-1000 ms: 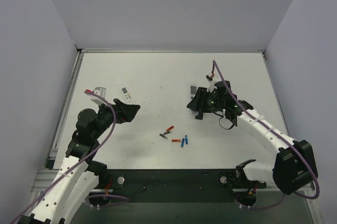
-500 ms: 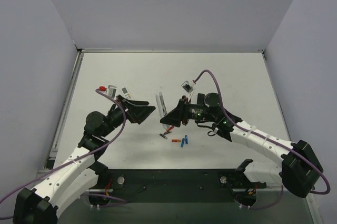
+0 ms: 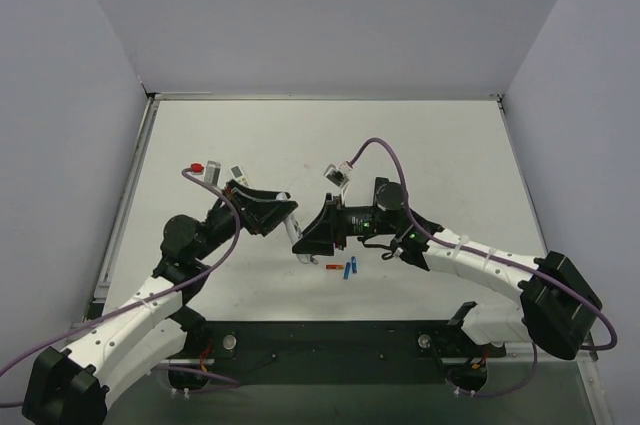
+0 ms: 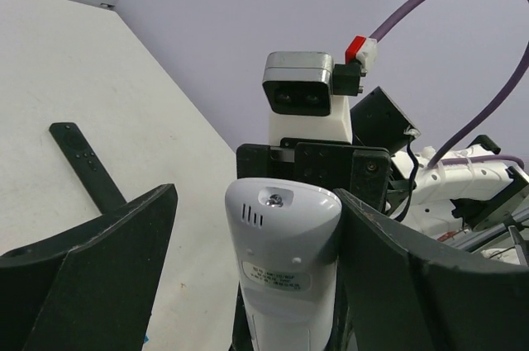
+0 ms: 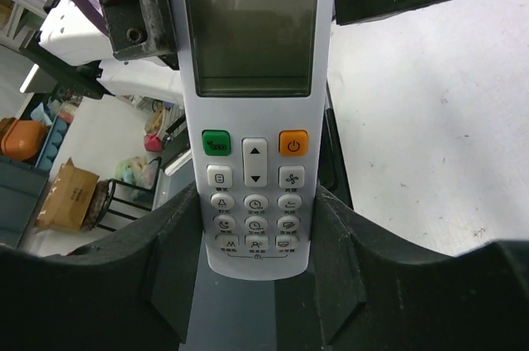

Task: Load the batteries into the remote control
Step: Adjust the remote control.

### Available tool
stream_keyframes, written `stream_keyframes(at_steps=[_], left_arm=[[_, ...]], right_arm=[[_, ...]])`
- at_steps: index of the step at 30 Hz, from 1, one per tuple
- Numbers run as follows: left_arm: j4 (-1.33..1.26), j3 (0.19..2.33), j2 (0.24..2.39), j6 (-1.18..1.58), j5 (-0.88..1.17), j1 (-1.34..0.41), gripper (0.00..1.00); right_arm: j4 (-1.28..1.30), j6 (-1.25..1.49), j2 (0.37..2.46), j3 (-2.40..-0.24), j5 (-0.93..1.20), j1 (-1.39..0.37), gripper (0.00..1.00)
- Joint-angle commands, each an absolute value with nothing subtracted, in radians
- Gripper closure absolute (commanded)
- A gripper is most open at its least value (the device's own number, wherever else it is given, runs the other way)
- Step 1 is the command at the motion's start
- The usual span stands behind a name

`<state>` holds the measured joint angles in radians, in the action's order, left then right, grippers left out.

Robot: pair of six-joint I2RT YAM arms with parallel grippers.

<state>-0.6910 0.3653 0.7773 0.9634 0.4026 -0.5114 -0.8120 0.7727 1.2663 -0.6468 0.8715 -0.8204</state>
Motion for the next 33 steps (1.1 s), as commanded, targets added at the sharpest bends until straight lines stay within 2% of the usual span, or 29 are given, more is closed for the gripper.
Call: stream_keyframes(at_steps=[1,4,5,7,8,9,11,12,14,19,20,23,27,33], left_arm=[[-0.795,0.364,0.782,1.023,0.433,-0.525,0.19],[-0.779,0.354,0.758,1.034,0.407,-0.534,0.38],[-0.769,0.347,0.749,1.034,0.394,-0.537,0.49],[-0.720,0.344,0.713,1.032,0.353,-0.538,0.61],[-0.695,0.344,0.701,1.029,0.335,-0.538,0.74],[-0.661,0.347,0.672,1.023,0.287,-0.538,0.80],[-0.495,0.370,0.646,1.006,0.233,-0.540,0.90],[-0.410,0.409,0.625,0.980,0.159,-0.540,0.98],[-0.147,0.461,0.615,0.963,0.074,-0.540,1.00],[0.105,0.543,0.632,0.945,-0.078,-0.541,1.00],[0.121,0.548,0.637,0.946,-0.089,-0.543,1.00],[0.153,0.561,0.664,0.954,-0.113,-0.545,1.00],[0.150,0.560,0.680,0.965,-0.138,-0.548,1.00],[0.132,0.557,0.687,0.971,-0.138,-0.554,1.00]], right_arm=[[-0.956,0.772,1.275,-0.690,0.913,-0.827,0.79],[-0.953,0.762,1.278,-0.690,0.904,-0.827,0.76],[-0.936,0.756,1.279,-0.689,0.897,-0.827,0.75],[-0.914,0.732,1.279,-0.693,0.870,-0.827,0.66],[-0.884,0.721,1.278,-0.693,0.856,-0.828,0.59],[-0.865,0.710,1.270,-0.693,0.842,-0.828,0.43],[-0.804,0.666,1.258,-0.692,0.789,-0.828,0.28],[-0.781,0.651,1.244,-0.692,0.769,-0.830,0.15],[-0.697,0.585,1.223,-0.693,0.680,-0.838,0.10],[-0.467,0.402,1.164,-0.725,0.392,-0.925,0.10],[-0.445,0.362,1.163,-0.735,0.282,-0.968,0.10],[-0.393,0.312,1.198,-0.779,0.142,-1.040,0.17],[-0.384,0.288,1.281,-0.827,0.048,-1.106,0.25],[-0.353,0.276,1.416,-0.913,0.003,-1.160,0.31]])
